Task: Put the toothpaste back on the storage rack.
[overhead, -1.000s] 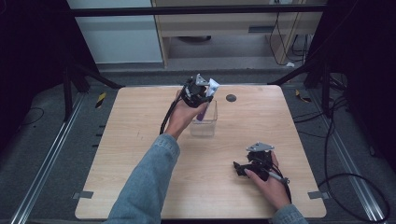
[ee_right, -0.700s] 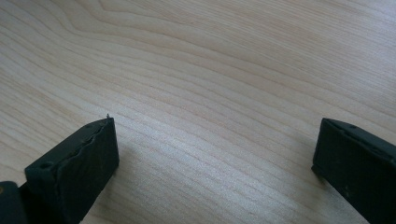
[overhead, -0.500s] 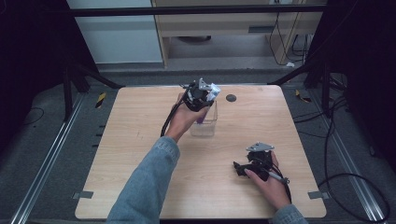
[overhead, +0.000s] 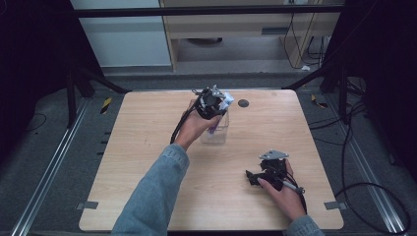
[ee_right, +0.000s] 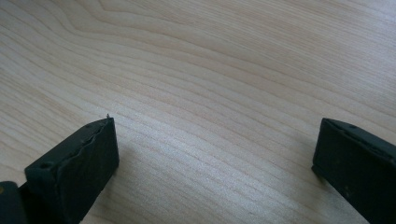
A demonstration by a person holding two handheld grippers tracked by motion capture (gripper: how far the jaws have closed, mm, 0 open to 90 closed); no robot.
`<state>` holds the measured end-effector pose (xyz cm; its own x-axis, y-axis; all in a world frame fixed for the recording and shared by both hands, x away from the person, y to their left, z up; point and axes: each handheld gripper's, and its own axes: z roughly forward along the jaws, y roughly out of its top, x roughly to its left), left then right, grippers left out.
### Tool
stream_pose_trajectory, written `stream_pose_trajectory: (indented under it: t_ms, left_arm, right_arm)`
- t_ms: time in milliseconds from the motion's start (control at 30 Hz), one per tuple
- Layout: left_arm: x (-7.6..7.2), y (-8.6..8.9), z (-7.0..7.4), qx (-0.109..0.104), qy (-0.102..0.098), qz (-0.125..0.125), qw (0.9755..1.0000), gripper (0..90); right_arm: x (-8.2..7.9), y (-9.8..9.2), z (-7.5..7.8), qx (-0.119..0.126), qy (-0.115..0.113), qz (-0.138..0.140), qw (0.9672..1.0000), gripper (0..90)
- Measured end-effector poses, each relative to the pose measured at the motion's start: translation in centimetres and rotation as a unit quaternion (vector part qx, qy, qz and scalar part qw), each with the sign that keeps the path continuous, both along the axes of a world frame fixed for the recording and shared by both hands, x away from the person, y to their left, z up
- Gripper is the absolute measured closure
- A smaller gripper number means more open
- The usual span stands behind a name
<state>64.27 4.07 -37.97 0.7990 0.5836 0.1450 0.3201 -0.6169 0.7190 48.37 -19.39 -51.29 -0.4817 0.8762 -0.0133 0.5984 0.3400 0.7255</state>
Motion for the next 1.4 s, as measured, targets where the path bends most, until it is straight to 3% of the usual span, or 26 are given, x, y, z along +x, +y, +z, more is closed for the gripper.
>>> stream_pose_trajectory:
  t_ms: [467, 1133, 1400]
  left_arm:
    - [0.3, 0.2, -0.4, 0.01, 0.013, 0.011, 0.9998, 75.8]
    - [1.6, -0.2, -0.7, -0.016, 0.03, 0.045, 0.9984, 75.2]
    - [1.8, -0.6, -0.8, -0.013, 0.029, 0.052, 0.9982, 74.8]
  right_arm:
    - [0.0, 0.0, 0.0, 0.0, 0.0, 0.0, 1.0, 0.5]
    - [0.0, 0.0, 0.0, -0.001, 0.0, 0.0, 1.0, 0.6]
    - [0.0, 0.0, 0.0, -0.001, 0.0, -0.001, 1.0, 0.6]
